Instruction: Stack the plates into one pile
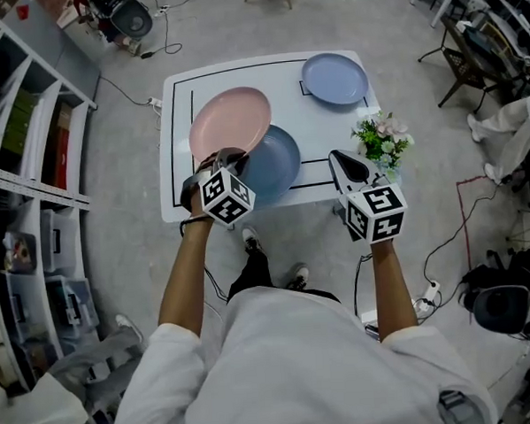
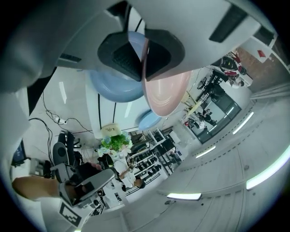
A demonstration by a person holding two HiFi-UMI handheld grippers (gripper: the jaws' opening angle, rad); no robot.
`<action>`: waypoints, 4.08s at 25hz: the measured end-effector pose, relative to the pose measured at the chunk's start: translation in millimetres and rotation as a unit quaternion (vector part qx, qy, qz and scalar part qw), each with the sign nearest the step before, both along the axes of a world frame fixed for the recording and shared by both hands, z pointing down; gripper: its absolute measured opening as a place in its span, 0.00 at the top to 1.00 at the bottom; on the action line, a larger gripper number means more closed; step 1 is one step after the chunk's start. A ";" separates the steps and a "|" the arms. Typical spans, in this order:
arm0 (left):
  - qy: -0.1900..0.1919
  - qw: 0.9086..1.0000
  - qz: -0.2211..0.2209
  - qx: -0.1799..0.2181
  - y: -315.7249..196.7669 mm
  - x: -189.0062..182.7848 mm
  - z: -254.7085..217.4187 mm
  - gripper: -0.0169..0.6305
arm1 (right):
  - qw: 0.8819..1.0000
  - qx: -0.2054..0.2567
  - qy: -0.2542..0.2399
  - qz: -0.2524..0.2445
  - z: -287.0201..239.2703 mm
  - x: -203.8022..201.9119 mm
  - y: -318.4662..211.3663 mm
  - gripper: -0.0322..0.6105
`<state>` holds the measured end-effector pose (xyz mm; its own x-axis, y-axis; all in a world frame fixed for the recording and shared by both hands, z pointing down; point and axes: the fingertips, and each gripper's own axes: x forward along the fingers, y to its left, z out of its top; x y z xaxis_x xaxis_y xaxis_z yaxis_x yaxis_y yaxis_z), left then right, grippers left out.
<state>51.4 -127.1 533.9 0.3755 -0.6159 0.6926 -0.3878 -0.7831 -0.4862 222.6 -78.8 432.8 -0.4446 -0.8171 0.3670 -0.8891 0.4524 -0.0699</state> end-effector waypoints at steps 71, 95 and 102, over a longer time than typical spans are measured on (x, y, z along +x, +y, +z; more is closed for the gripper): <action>0.404 0.907 -0.062 -0.106 -212.8 -20.0 -63.4 0.95 | 0.991 -0.053 0.113 0.037 62.4 1.0 -276.9 0.82; 0.344 0.920 -0.065 -0.178 -268.6 -73.1 38.6 0.95 | 0.915 -0.256 0.310 -0.024 259.2 28.7 -361.3 0.74; 0.345 0.921 -0.067 -0.170 -253.1 -74.4 33.3 0.95 | 0.905 -0.242 0.349 -0.016 257.3 29.5 -352.9 0.85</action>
<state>-23.0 -380.2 567.1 0.7342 -0.4806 0.4796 -0.6170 -0.7670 0.1760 252.1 -431.7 690.1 0.0120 -0.4753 0.8797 -0.7803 0.5457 0.3055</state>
